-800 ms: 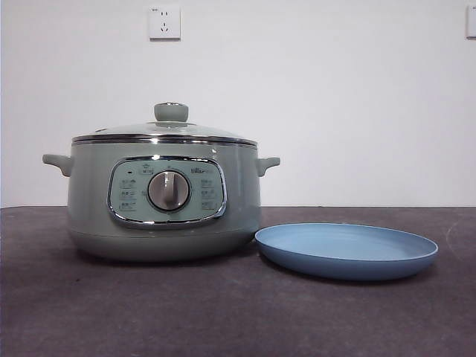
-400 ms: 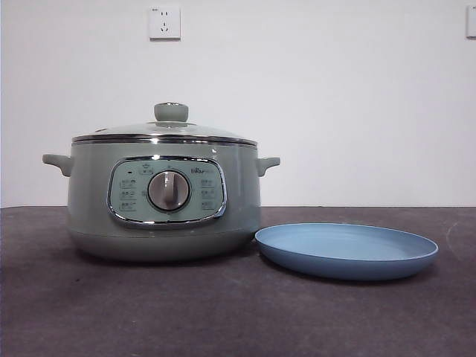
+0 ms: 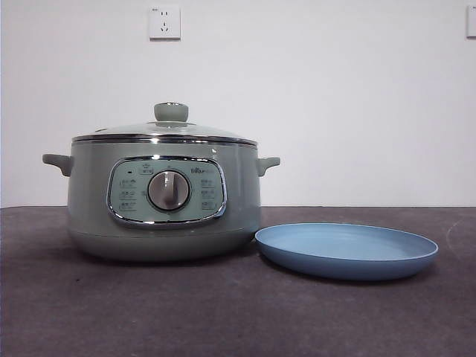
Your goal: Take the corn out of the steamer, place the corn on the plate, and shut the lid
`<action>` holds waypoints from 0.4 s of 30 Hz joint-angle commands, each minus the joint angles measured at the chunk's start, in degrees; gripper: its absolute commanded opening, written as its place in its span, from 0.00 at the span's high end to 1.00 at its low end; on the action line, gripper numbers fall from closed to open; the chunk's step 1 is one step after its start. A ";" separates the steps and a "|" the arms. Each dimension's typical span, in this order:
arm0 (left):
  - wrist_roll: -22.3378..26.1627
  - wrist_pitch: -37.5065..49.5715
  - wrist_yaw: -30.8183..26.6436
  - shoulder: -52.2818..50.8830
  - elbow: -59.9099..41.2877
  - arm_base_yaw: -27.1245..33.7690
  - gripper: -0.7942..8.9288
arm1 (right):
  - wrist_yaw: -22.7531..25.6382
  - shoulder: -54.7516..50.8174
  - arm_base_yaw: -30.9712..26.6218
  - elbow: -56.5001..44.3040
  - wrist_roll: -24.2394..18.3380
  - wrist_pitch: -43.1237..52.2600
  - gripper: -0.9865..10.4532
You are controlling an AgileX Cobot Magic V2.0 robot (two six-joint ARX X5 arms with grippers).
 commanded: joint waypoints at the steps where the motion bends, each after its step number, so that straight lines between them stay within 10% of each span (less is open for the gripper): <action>1: 0.55 3.41 -2.56 4.50 1.86 -1.73 0.30 | 0.15 0.07 0.13 0.26 -0.44 0.28 0.39; 12: 5.66 14.64 -12.59 23.04 8.35 -9.27 0.30 | 0.17 0.07 0.13 0.26 -0.66 0.28 0.39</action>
